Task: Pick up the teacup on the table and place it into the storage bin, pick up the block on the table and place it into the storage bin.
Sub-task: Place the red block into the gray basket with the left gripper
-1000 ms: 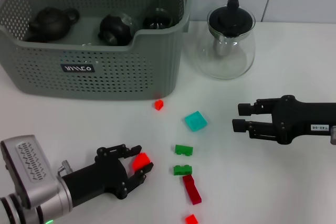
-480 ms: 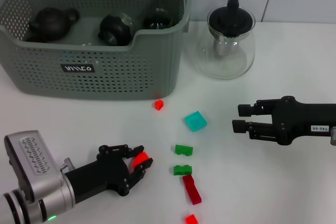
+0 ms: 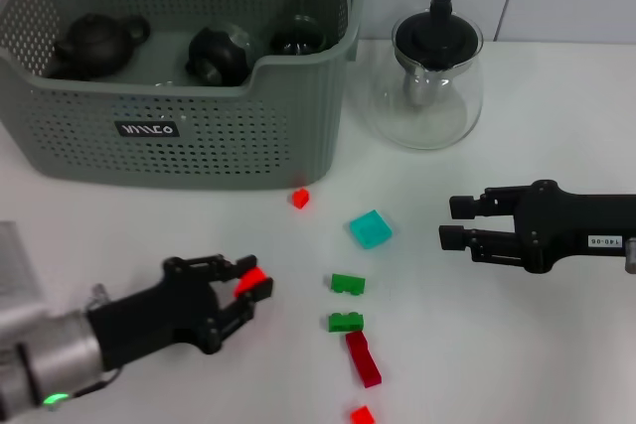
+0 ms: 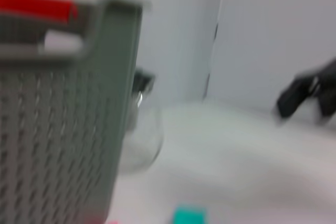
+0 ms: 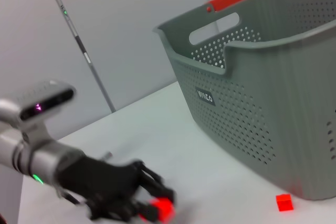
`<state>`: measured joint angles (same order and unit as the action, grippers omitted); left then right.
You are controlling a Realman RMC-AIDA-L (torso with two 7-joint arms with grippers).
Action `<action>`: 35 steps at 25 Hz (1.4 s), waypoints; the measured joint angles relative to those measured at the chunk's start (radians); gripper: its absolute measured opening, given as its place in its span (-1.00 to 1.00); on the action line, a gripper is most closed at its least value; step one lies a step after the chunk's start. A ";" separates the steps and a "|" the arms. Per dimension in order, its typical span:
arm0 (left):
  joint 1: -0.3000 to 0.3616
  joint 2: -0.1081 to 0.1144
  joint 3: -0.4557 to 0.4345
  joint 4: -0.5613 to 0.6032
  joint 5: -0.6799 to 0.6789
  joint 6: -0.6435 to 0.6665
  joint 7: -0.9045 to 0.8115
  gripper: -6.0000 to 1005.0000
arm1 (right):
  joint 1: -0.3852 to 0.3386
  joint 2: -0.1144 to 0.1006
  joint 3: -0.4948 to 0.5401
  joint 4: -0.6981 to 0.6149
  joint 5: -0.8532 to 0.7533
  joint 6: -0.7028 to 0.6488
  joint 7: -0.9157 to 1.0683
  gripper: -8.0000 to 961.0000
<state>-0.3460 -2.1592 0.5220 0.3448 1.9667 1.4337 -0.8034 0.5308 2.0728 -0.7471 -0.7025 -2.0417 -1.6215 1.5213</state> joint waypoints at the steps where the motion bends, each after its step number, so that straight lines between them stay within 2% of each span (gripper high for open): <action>1: 0.014 0.009 -0.006 0.050 -0.002 0.094 -0.058 -0.36 | 0.000 0.000 0.000 0.000 0.000 0.000 0.000 0.09; 4: 0.025 0.037 -0.061 0.152 -0.015 0.310 -0.195 -0.33 | 0.000 0.000 0.000 0.000 0.000 0.000 0.000 0.09; 6: -0.005 0.066 -0.163 0.235 -0.050 0.480 -0.336 -0.31 | 0.001 0.000 0.000 0.000 0.000 0.000 0.000 0.09; 7: -0.014 0.072 -0.186 0.250 -0.059 0.506 -0.364 -0.30 | 0.002 0.000 0.000 0.000 0.000 0.000 0.000 0.09; 9: -0.062 0.098 -0.272 0.302 -0.113 0.560 -0.481 -0.28 | 0.005 0.001 0.000 0.000 0.000 0.000 -0.001 0.09; 11: -0.119 0.126 -0.320 0.346 -0.167 0.544 -0.585 -0.27 | 0.008 0.003 -0.001 0.000 0.000 0.000 -0.002 0.09; 13: -0.180 0.155 -0.321 0.384 -0.185 0.448 -0.693 -0.25 | 0.009 0.004 -0.002 0.000 0.000 0.000 -0.002 0.09; 14: -0.213 0.170 -0.302 0.403 -0.176 0.370 -0.752 -0.24 | 0.009 0.004 -0.002 0.000 0.000 0.000 -0.002 0.09; 15: -0.259 0.189 -0.250 0.432 -0.141 0.237 -0.844 -0.23 | 0.008 0.004 -0.002 0.000 0.000 0.000 -0.001 0.09; 16: -0.259 0.189 -0.250 0.432 -0.141 0.237 -0.844 -0.22 | 0.008 0.004 -0.002 0.000 0.000 -0.001 -0.001 0.09; 18: -0.293 0.198 -0.166 0.457 -0.086 0.099 -0.911 -0.20 | 0.005 0.004 -0.001 0.000 0.000 -0.001 -0.001 0.09; 20: -0.331 0.198 -0.013 0.476 0.022 -0.118 -1.001 -0.18 | 0.006 0.004 -0.001 0.000 0.000 0.000 -0.001 0.09; 21: -0.331 0.198 -0.013 0.476 0.022 -0.118 -1.001 -0.17 | 0.007 0.004 0.000 0.000 0.000 0.000 -0.001 0.09; 24: -0.344 0.185 0.090 0.479 0.105 -0.231 -1.078 -0.14 | 0.011 0.005 0.000 0.001 0.000 0.000 -0.001 0.09; 25: -0.345 0.169 0.143 0.485 0.152 -0.294 -1.114 -0.13 | 0.012 0.005 0.000 0.001 0.000 0.000 -0.001 0.09; 26: -0.345 0.169 0.143 0.485 0.152 -0.294 -1.114 -0.12 | 0.012 0.005 0.000 0.001 0.000 0.000 -0.001 0.09; 27: -0.344 0.160 0.166 0.489 0.174 -0.321 -1.126 -0.11 | 0.012 0.006 0.000 0.001 0.000 0.000 -0.001 0.09; 29: -0.341 0.148 0.173 0.493 0.187 -0.346 -1.139 -0.09 | 0.012 0.006 0.000 0.001 0.000 0.000 -0.001 0.09; 32: -0.319 0.128 0.124 0.536 0.130 -0.318 -1.136 -0.07 | 0.011 0.005 0.000 0.002 0.000 0.000 -0.001 0.09; 34: -0.281 0.108 0.072 0.585 0.018 -0.236 -1.103 0.09 | 0.010 0.005 0.000 0.002 0.000 -0.001 -0.001 0.09; 35: -0.215 0.093 0.012 0.606 -0.163 -0.073 -0.997 0.17 | 0.009 0.004 0.000 0.002 0.000 -0.001 -0.001 0.09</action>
<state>-0.5608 -2.0666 0.5338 0.9504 1.8039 1.3606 -1.8008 0.5403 2.0773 -0.7469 -0.7009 -2.0418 -1.6221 1.5201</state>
